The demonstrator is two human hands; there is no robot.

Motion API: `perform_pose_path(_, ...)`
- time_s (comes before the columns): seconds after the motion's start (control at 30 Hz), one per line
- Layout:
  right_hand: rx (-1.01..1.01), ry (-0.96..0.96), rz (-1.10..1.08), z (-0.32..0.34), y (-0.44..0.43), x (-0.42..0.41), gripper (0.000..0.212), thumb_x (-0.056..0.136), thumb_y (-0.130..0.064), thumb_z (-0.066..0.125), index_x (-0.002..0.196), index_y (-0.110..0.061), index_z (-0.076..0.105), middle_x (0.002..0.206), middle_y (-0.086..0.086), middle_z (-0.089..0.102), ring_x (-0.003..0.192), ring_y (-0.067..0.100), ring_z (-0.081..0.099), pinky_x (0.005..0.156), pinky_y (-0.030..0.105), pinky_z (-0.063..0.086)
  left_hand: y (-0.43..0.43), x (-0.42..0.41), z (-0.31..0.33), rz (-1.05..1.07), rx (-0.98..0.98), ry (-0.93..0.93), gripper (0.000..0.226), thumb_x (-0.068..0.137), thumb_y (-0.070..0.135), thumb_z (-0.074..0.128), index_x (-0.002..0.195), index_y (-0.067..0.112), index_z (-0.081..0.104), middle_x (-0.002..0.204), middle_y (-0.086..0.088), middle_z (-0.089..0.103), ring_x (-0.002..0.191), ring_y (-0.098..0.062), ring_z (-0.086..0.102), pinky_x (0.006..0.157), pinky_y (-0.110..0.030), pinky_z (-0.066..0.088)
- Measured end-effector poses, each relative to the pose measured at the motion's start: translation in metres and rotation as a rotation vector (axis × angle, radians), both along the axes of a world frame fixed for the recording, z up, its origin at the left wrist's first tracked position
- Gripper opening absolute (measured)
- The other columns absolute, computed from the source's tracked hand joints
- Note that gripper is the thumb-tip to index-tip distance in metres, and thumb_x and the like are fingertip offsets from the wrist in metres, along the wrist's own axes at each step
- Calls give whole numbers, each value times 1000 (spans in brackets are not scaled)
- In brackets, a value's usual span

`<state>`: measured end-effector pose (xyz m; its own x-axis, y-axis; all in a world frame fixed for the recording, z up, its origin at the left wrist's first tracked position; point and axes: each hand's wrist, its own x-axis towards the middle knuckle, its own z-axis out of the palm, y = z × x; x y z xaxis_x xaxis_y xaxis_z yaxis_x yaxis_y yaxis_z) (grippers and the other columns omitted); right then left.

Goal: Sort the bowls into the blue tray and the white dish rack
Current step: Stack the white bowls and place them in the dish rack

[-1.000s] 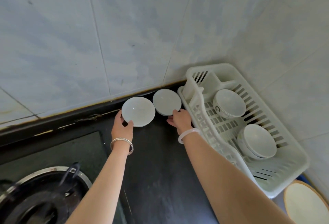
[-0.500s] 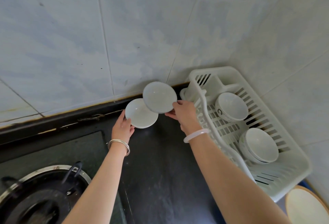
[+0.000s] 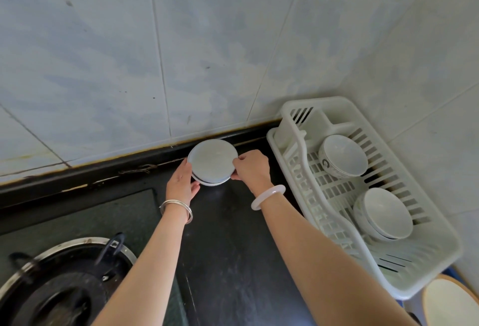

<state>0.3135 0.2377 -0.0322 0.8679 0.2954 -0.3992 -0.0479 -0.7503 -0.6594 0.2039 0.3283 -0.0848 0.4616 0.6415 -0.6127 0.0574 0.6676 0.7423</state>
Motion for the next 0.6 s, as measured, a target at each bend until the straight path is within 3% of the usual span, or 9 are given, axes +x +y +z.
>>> perform_pose_path(0.17, -116, -5, 65, 0, 3, 1, 15, 91, -15, 58, 94, -5, 69, 86, 11, 73, 77, 20, 71, 80, 31, 57, 4, 1, -2, -19, 15, 16, 38, 92, 25, 53, 130, 25, 50, 134, -5, 51, 114, -31, 53, 92, -39, 48)
perform_pose_path(0.3, -26, 46, 44, -1, 1, 4, 23, 91, -13, 56, 112, -10, 64, 100, 11, 69, 89, 23, 68, 83, 37, 57, 10, 0, -3, -48, -17, 7, 33, 91, 23, 53, 124, 27, 54, 121, -2, 53, 100, -27, 57, 81, -36, 51)
perform_pose_path(0.4, 175, 316, -18, -1, 2, 2, 45, 94, -12, 51, 138, -20, 46, 125, 10, 57, 108, 28, 59, 85, 38, 54, 15, 0, -3, -57, -57, 6, 26, 90, 22, 55, 114, 31, 58, 113, 1, 55, 89, -22, 61, 73, -32, 54)
perform_pose_path(0.47, 284, 452, -101, -1, 4, -3, 42, 96, -20, 51, 138, -21, 46, 125, 10, 56, 110, 28, 58, 89, 40, 53, 17, 1, -1, -47, -82, 7, 18, 89, 21, 56, 99, 35, 61, 105, 3, 57, 85, -20, 62, 67, -30, 55)
perform_pose_path(0.6, 287, 459, -205, 1, 6, -4, 36, 93, -39, 53, 123, -18, 54, 110, 8, 60, 102, 26, 61, 89, 40, 55, 14, 2, 6, -53, -43, 22, 19, 89, 20, 56, 87, 38, 61, 98, 5, 57, 82, -18, 60, 60, -28, 56)
